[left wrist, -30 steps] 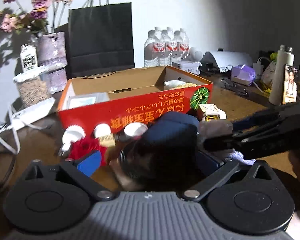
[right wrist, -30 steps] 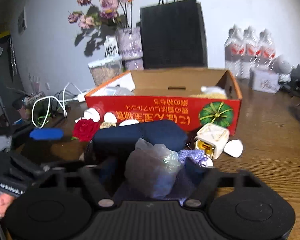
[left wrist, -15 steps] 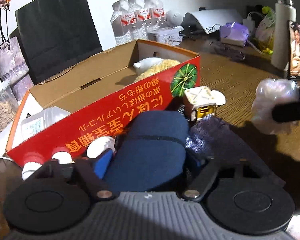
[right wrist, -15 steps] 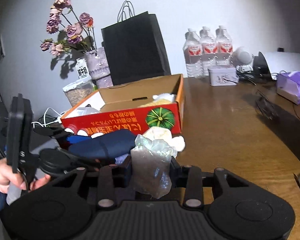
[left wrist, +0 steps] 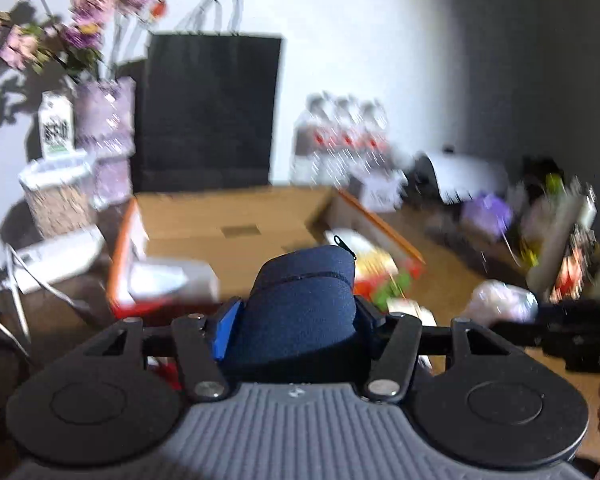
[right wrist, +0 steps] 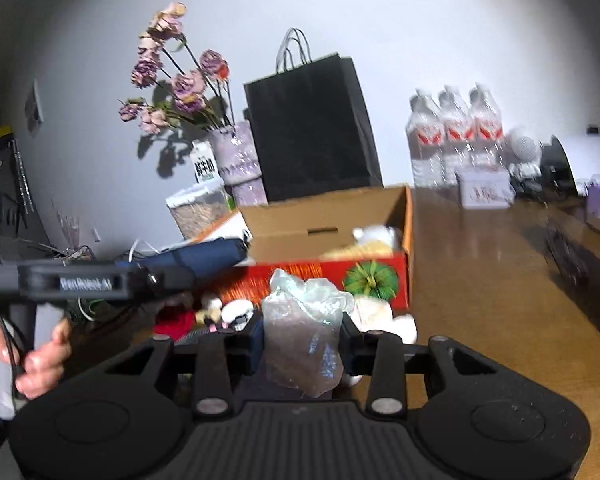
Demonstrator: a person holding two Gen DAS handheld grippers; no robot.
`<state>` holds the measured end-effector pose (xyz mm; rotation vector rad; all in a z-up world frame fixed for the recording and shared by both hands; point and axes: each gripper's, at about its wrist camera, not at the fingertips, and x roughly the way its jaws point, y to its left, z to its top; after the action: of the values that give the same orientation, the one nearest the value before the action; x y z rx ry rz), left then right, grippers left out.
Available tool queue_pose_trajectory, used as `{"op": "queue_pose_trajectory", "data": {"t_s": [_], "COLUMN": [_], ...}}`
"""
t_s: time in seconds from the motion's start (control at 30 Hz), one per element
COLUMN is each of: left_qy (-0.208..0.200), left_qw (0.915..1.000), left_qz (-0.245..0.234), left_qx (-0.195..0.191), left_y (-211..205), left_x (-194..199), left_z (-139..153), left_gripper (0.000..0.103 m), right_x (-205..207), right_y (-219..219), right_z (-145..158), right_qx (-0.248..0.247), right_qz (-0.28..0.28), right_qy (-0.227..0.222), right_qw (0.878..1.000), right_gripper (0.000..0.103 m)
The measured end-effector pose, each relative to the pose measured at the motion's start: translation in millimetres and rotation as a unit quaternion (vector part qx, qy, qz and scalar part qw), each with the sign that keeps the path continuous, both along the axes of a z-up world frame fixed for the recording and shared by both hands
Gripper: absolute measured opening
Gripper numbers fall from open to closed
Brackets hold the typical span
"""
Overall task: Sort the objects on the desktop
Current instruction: 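Lower the plastic bag into the box and open the right tool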
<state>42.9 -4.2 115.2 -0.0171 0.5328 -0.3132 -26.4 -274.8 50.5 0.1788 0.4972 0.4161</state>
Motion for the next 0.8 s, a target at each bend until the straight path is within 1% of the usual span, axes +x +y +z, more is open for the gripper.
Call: {"op": "queue_pose_trajectory", "data": {"t_s": [0.1, 0.17, 0.23, 0.27, 0.33, 0.37, 0.4, 0.43, 0.47, 0.5, 0.57, 0.6, 0.67, 0.7, 0.8], "left_qy": [-0.016, -0.006, 0.008, 0.023, 0.052, 0.062, 0.076, 0.087, 0.100, 0.114, 0.137, 0.156, 0.186, 0.196, 0.202], "left_qw": [0.9996, 0.9990, 0.9972, 0.9957, 0.9923, 0.9899, 0.9854, 0.9819, 0.9777, 0.9743, 0.9702, 0.9675, 0.9638, 0.9618, 0.9605], "left_qz": [0.016, 0.033, 0.053, 0.068, 0.074, 0.082, 0.078, 0.080, 0.082, 0.089, 0.096, 0.097, 0.095, 0.097, 0.096], "left_qx": [0.017, 0.030, 0.051, 0.059, 0.084, 0.098, 0.130, 0.149, 0.165, 0.172, 0.175, 0.174, 0.166, 0.164, 0.165], "left_y": [10.8, 15.0, 16.4, 17.0, 14.8, 12.8, 6.3, 3.0, -0.1, -0.9, 2.5, 4.1, 8.9, 10.2, 13.7], "left_x": [38.4, 74.6, 115.6, 136.6, 177.9, 195.4, 213.8, 224.0, 235.2, 244.8, 257.3, 264.6, 269.3, 271.3, 272.9], "left_z": [23.2, 30.5, 29.1, 24.8, 11.8, 2.8, -9.3, -19.3, -30.1, -39.4, -52.0, -58.0, -67.7, -69.7, -66.7], "left_gripper": [0.059, 0.059, 0.059, 0.059, 0.059, 0.059, 0.060, 0.060, 0.060, 0.060, 0.060, 0.063, 0.066, 0.068, 0.087], "right_x": [28.9, 65.3, 110.7, 136.7, 191.7, 218.9, 241.7, 269.0, 287.2, 304.2, 330.1, 337.0, 347.8, 352.9, 363.2], "right_y": [6.1, 10.2, 15.4, 16.6, 24.1, 30.7, 37.1, 44.8, 50.1, 55.8, 65.1, 68.3, 75.6, 78.7, 81.8], "right_z": [22.3, 37.7, 47.1, 48.9, 49.7, 47.9, 43.5, 36.2, 27.9, 19.5, 3.6, -2.1, -11.5, -16.3, -24.1], "right_qx": [-0.009, -0.019, -0.036, -0.039, -0.049, -0.060, -0.073, -0.092, -0.104, -0.119, -0.144, -0.154, -0.177, -0.190, -0.205], "right_qz": [-0.002, -0.010, -0.011, -0.014, -0.024, -0.032, -0.037, -0.036, -0.046, -0.054, -0.062, -0.061, -0.065, -0.070, -0.079], "right_qy": [-0.009, -0.001, 0.016, 0.031, 0.063, 0.077, 0.092, 0.116, 0.135, 0.154, 0.182, 0.190, 0.197, 0.203, 0.227], "right_qw": [1.000, 1.000, 0.999, 0.999, 0.997, 0.995, 0.992, 0.988, 0.984, 0.979, 0.971, 0.968, 0.962, 0.958, 0.949], "right_gripper": [0.036, 0.036, 0.036, 0.036, 0.036, 0.036, 0.036, 0.036, 0.036, 0.036, 0.036, 0.036, 0.037, 0.038, 0.049]}}
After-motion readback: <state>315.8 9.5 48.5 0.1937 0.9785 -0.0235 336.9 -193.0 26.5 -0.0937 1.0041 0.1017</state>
